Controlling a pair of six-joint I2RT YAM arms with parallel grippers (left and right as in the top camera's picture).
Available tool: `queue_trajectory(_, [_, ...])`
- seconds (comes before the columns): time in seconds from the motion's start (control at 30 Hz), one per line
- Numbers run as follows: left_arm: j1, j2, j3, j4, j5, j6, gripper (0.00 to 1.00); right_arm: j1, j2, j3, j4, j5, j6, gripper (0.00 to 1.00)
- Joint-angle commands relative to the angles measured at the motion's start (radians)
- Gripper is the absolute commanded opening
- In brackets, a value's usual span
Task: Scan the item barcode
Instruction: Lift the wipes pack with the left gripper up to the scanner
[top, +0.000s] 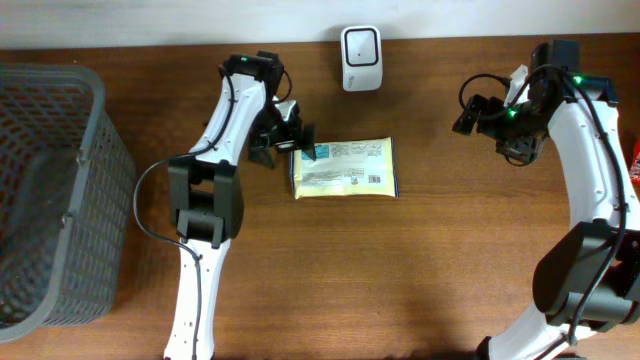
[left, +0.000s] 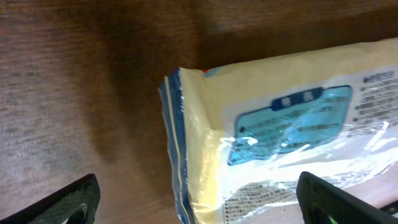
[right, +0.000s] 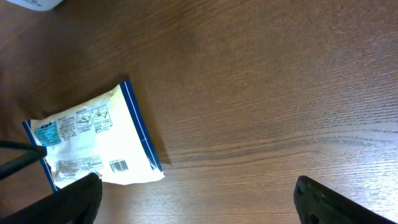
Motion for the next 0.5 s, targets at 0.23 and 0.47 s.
queue_trajectory(0.23, [-0.022, 0.168, -0.016, 0.049, 0.209, 0.088, 0.46, -0.001, -0.008, 0.015, 0.000, 0.012, -0.003, 0.99])
queue_trajectory(0.47, [0.029, 0.177, 0.097, -0.046, 0.114, 0.036, 0.00, -0.001, -0.008, 0.015, 0.000, 0.012, -0.003, 0.99])
